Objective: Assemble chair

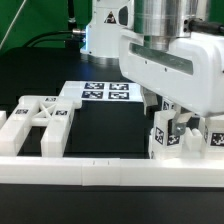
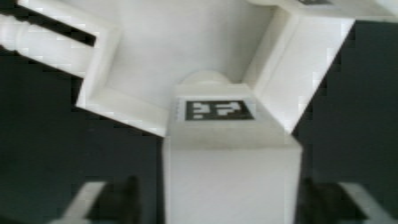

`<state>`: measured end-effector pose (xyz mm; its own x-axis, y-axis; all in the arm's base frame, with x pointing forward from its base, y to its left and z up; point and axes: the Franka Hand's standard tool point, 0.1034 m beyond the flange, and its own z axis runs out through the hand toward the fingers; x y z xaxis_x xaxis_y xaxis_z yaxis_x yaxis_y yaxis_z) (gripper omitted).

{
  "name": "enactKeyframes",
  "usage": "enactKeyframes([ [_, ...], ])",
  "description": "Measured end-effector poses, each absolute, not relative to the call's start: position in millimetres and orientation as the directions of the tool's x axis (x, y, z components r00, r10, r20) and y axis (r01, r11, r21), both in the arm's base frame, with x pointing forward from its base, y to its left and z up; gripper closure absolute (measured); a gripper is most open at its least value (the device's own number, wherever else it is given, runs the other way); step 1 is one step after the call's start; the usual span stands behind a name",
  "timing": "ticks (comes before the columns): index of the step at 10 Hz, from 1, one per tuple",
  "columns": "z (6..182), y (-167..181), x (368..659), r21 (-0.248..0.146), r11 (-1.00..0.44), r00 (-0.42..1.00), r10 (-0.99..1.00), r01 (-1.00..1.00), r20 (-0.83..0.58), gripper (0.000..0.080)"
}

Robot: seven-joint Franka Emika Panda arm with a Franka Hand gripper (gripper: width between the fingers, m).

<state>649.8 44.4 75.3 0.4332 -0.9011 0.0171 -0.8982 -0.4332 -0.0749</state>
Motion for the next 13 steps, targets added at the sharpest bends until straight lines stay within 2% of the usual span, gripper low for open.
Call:
enactKeyframes([
  [1,75.5,44.6,649.8,-0.073,-0.476,0.475,-0.88,-0.877,0.022,0.03],
  [2,75.5,44.9,649.8,-0.072,-0.523,0.523,-0.852,-0.849,0.026,0.0178],
  [3,75.3,44.5,649.8,-0.07,-0.572,0.571,-0.82,-0.817,0.03,0.0158],
  [6,75.0,45.4,649.6,-0.062,-0.733,0.732,-0.68,-0.677,0.044,0.0151],
  [8,74.2,51.4,648.8,-0.046,-0.855,0.853,-0.519,-0.517,0.059,0.015],
  [13,73.5,50.9,648.8,-0.026,-0.973,0.97,-0.23,-0.229,0.076,0.015],
])
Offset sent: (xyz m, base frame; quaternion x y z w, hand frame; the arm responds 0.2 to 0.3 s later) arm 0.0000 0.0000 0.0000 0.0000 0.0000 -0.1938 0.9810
